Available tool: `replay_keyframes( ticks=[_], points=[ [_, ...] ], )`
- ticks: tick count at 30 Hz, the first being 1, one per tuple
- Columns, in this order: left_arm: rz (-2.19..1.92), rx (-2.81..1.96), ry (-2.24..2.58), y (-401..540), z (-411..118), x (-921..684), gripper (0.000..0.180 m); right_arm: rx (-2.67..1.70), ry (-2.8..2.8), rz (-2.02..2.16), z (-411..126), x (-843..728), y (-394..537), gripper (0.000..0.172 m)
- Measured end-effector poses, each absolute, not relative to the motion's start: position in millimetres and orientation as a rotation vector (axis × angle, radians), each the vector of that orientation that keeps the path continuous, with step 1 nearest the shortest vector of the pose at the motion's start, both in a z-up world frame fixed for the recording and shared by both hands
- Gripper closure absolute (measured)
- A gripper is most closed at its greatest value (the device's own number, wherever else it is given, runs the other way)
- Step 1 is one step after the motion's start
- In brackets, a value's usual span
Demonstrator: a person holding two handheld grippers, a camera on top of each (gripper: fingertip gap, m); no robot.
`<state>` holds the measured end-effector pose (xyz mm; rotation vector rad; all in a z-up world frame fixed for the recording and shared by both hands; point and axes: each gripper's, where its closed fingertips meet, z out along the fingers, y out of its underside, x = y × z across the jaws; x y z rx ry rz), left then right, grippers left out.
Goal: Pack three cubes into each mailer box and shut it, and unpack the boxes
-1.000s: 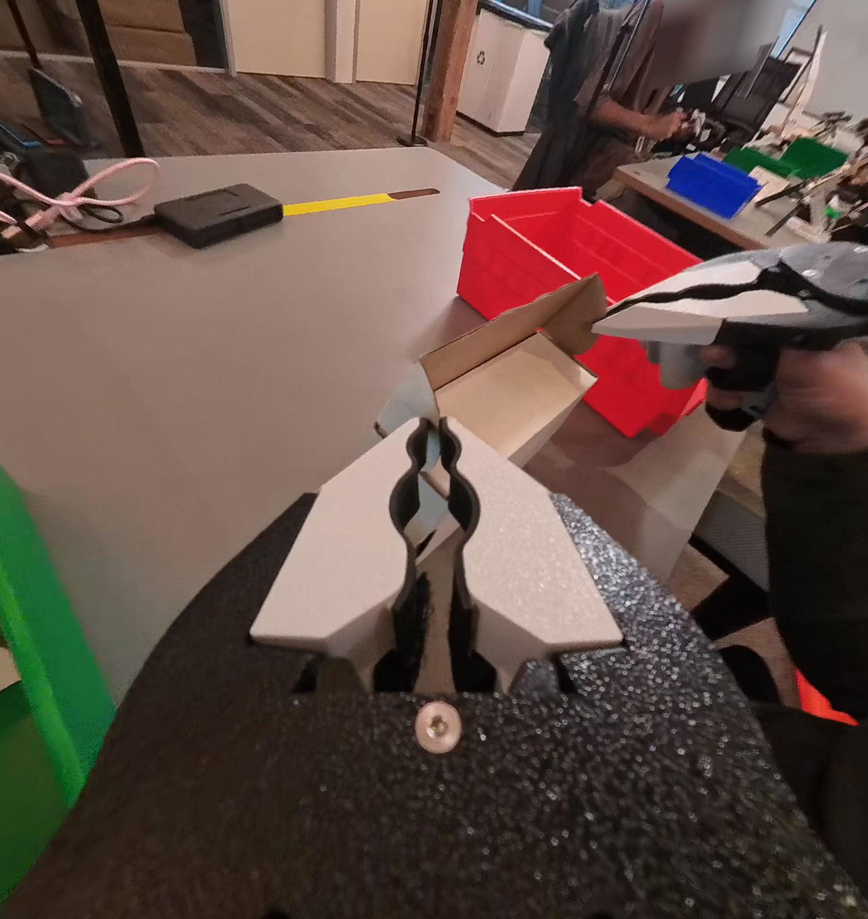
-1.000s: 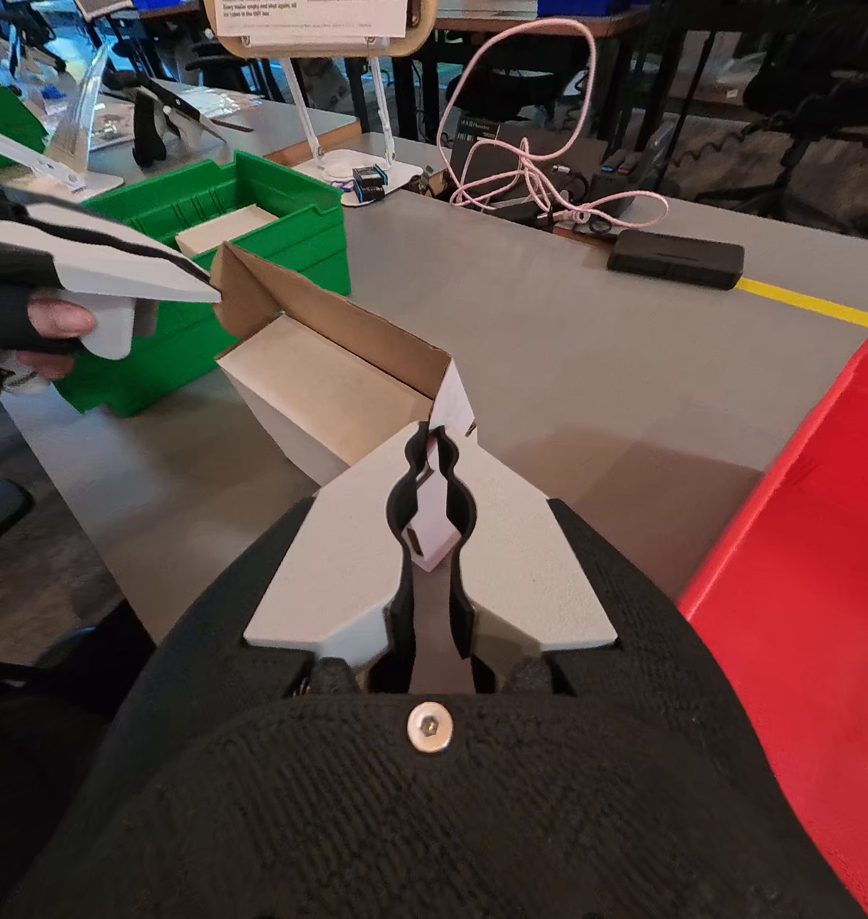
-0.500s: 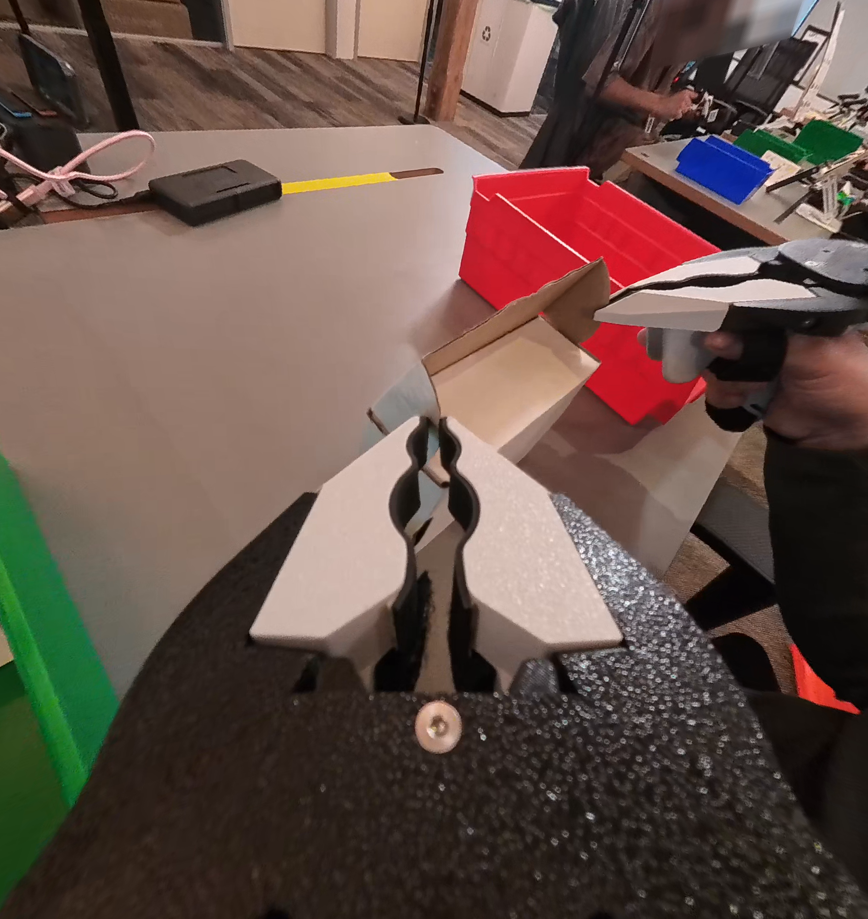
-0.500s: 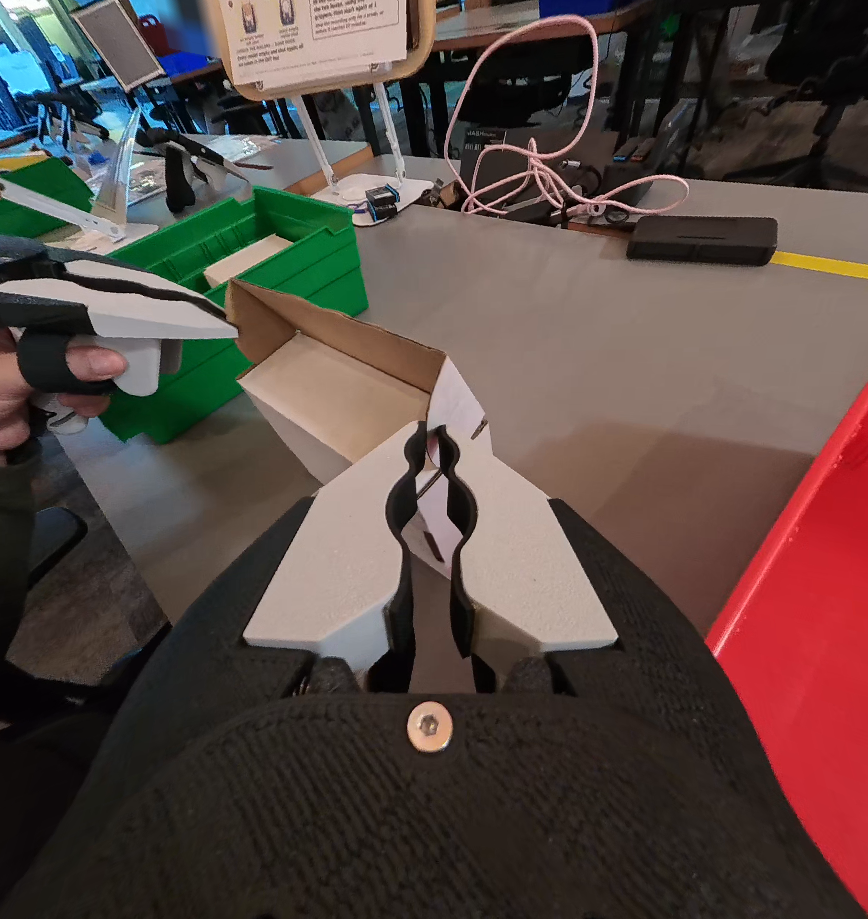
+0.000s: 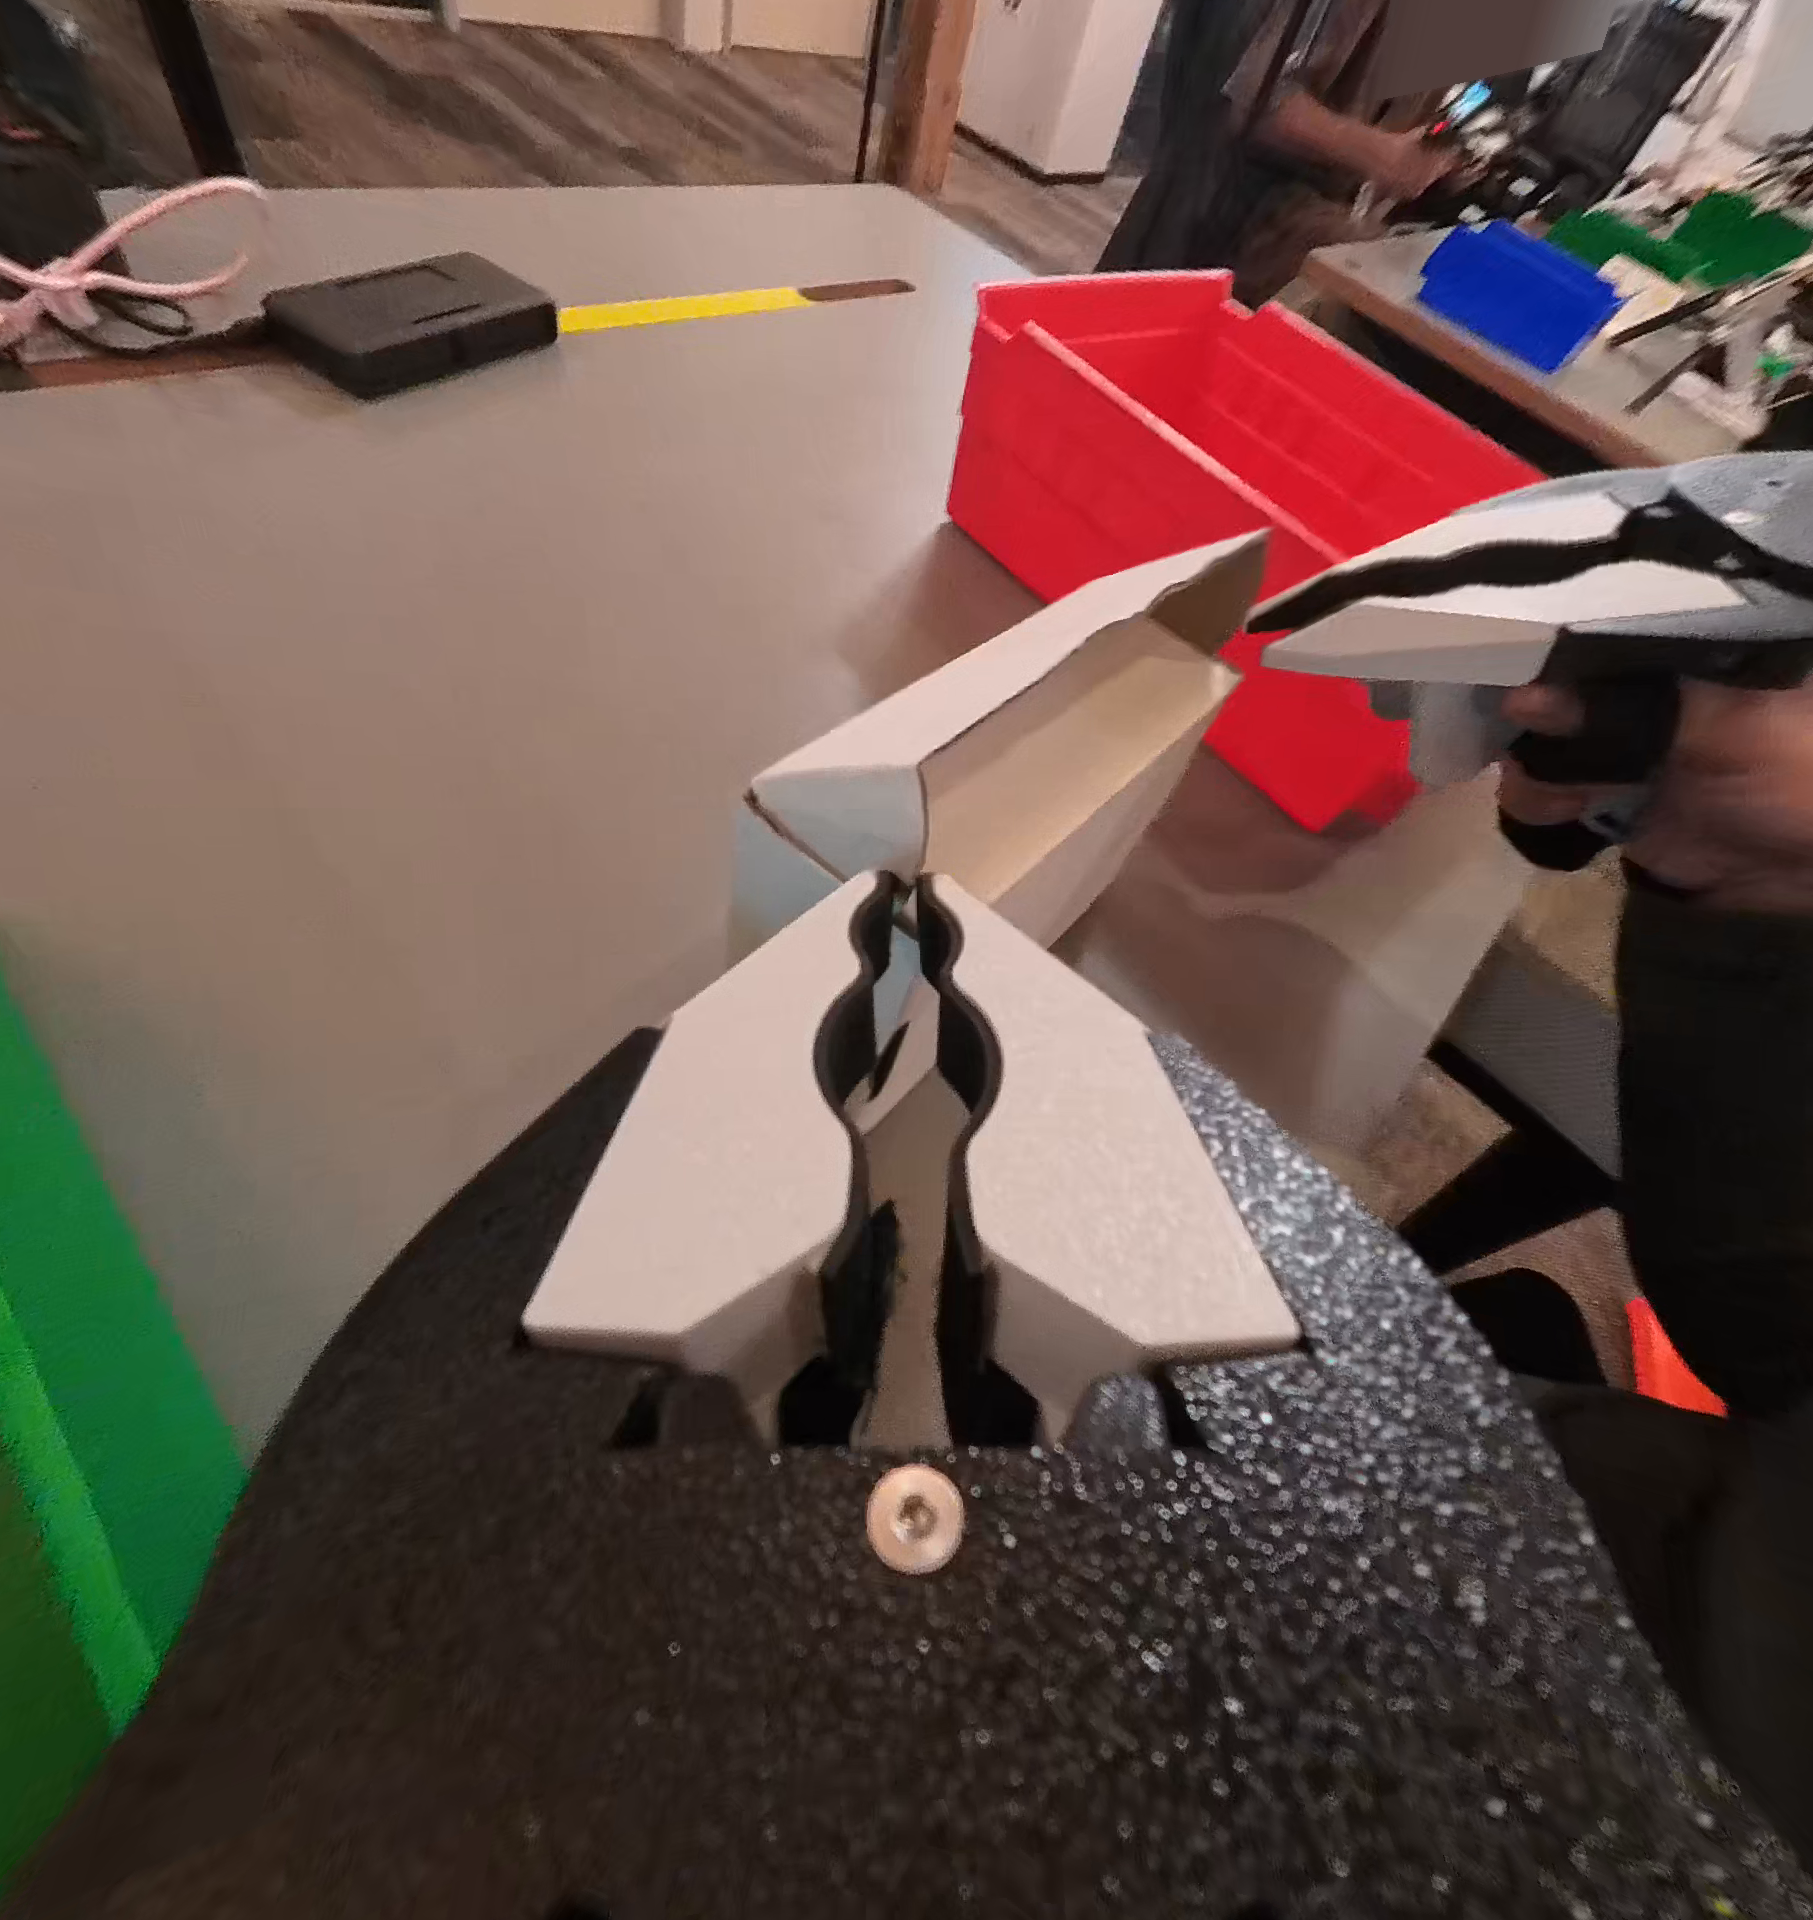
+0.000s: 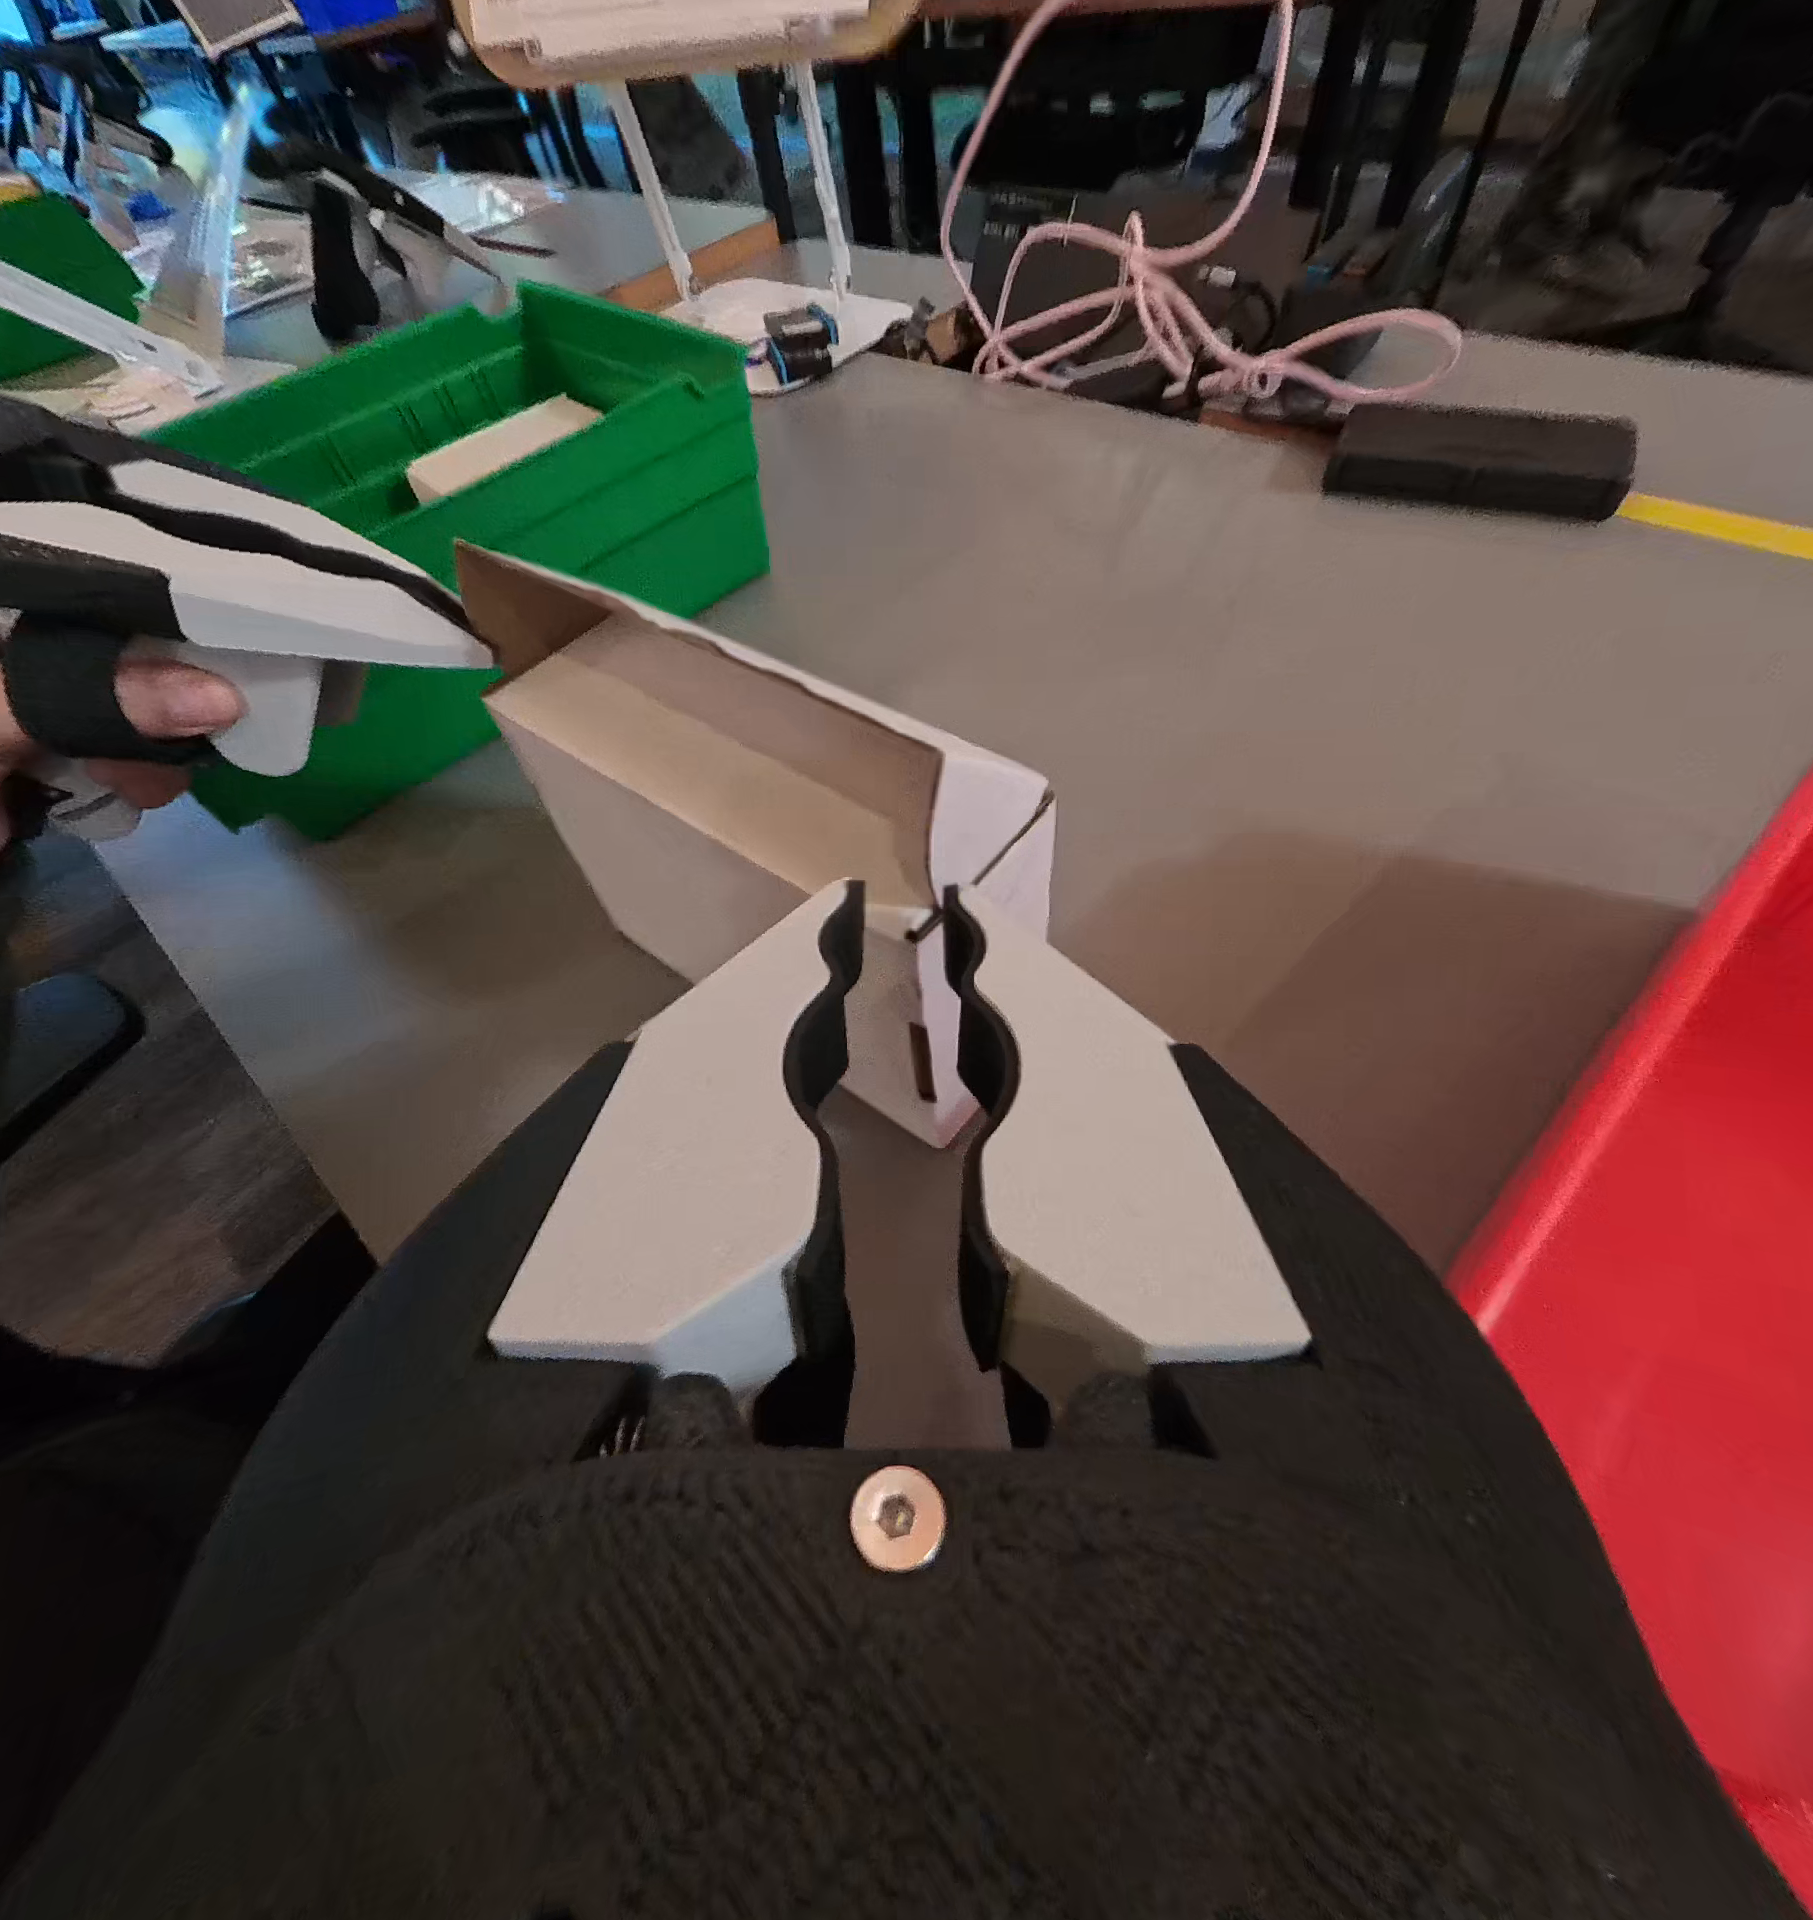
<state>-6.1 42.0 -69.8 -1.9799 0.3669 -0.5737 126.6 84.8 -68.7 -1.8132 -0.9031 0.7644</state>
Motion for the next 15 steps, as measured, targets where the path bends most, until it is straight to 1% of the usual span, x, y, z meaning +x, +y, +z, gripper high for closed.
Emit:
replay_keyframes(
  ticks=[2, 5, 7, 10, 15],
  points=[
    [-0.593, -1.905, 0.365, 38.3, -54.5, -6.1, 0.18, -1.748, -0.886, 0.731, -50.7, 134.5, 82.9, 0.162],
    [-0.498, -1.752, 0.351, 46.0, -20.8, -11.0, 0.18, -1.588, -0.837, 0.688, -12.6, 135.1, 86.0, 0.172],
    [-0.411, -1.736, 0.381, 52.2, -12.1, -8.2, 0.18, -1.515, -0.847, 0.644, 2.0, 124.5, 88.5, 0.172],
    [-0.338, -1.784, 0.447, 62.8, -19.3, 4.0, 0.18, -1.516, -0.933, 0.585, -5.0, 100.4, 91.9, 0.172],
    [-0.322, -1.878, 0.496, 67.5, -51.5, 14.7, 0.18, -1.621, -0.99, 0.54, -44.2, 86.2, 101.5, 0.172]
  ],
)
